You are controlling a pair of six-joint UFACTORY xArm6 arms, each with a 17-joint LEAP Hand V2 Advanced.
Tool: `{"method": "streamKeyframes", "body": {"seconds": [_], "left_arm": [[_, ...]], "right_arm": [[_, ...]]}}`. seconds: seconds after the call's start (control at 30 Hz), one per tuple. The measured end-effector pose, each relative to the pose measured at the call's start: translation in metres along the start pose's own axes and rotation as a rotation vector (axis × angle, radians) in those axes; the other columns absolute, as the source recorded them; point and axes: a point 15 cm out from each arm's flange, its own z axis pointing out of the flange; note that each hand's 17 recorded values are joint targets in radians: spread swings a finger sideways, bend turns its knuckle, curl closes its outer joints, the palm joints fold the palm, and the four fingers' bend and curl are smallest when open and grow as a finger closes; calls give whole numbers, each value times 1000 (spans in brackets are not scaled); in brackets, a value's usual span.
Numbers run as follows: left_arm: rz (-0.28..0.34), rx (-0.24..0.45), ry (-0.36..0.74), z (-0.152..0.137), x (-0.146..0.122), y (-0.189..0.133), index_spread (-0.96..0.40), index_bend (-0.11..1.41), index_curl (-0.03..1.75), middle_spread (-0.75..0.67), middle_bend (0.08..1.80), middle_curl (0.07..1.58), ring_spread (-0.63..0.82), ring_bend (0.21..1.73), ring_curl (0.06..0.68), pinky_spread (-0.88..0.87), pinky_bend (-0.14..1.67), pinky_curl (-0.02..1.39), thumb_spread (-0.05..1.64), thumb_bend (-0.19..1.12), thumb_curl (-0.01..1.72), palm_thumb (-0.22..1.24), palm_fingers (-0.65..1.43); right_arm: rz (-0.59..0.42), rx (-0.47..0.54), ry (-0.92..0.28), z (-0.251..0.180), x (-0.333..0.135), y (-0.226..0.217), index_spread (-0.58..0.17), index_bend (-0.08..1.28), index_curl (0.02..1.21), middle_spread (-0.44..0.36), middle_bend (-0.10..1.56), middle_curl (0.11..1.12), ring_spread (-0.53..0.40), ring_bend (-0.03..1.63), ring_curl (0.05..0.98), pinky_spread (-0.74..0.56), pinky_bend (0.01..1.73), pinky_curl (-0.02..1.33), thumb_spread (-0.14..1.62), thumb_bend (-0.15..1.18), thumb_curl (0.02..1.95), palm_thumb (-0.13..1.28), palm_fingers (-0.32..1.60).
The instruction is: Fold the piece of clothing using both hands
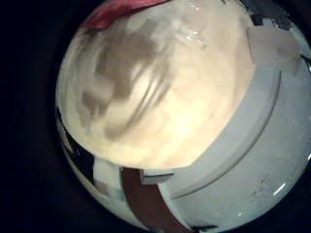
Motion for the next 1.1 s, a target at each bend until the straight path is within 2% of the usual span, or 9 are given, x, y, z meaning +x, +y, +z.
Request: {"method": "streamKeyframes", "body": {"seconds": [0.13,0.43,0.63,0.73,0.87,0.9,1.0,1.1], "left_arm": [[2,-11,1,-2,1,4,-719,369,1374,-547,989,1030,-464,1311,516,-707,975,547,954,-14,717,881,1028],[3,-29,3,0,1,13,-714,306,1456,-560,961,1044,-465,1300,509,-717,939,547,962,-15,729,883,1044],[2,-27,1,-6,1,16,-703,271,1497,-569,943,1052,-466,1289,506,-723,920,550,964,-15,732,871,1058],[0,-27,-2,-7,-1,17,-696,253,1514,-573,937,1057,-467,1286,506,-726,914,552,964,-15,733,870,1060],[2,-28,0,-10,0,18,-684,233,1535,-578,926,1060,-467,1282,505,-729,906,556,965,-14,735,870,1066],[3,-29,1,-10,0,18,-681,228,1540,-579,923,1062,-468,1281,505,-730,905,556,965,-14,736,870,1067],[7,-30,3,-13,0,20,-672,218,1553,-582,918,1065,-470,1276,505,-732,900,559,965,-14,737,869,1069],[6,-29,3,-16,0,21,-662,205,1567,-585,914,1068,-471,1273,506,-733,896,562,966,-14,738,869,1070]], "right_arm": [[10,72,5,8,0,-17,-222,168,304,55,192,317,178,338,237,256,264,326,1047,-24,304,632,169],[30,103,13,12,-5,-24,-208,173,308,63,193,327,160,340,245,259,247,318,1043,-19,311,645,208],[40,145,24,10,-5,-37,-211,170,309,24,244,347,105,383,254,221,211,303,1042,-13,323,691,326],[47,152,26,8,-5,-38,-231,172,308,-43,301,369,-1,498,274,96,220,290,1043,-3,341,755,560],[49,167,31,5,-4,-40,-282,146,295,-163,350,399,-171,695,327,-217,459,321,1048,-7,361,818,978],[49,169,31,4,-4,-41,-303,187,318,-182,400,426,-204,754,361,-295,532,354,1045,-1,368,842,1162],[47,171,33,3,-3,-41,-344,325,402,-196,565,509,-251,870,436,-408,687,436,1042,-6,383,885,1366],[46,186,36,-5,-4,-40,-361,486,484,-203,726,581,-261,951,483,-440,825,499,1048,-5,397,932,1379]]}}
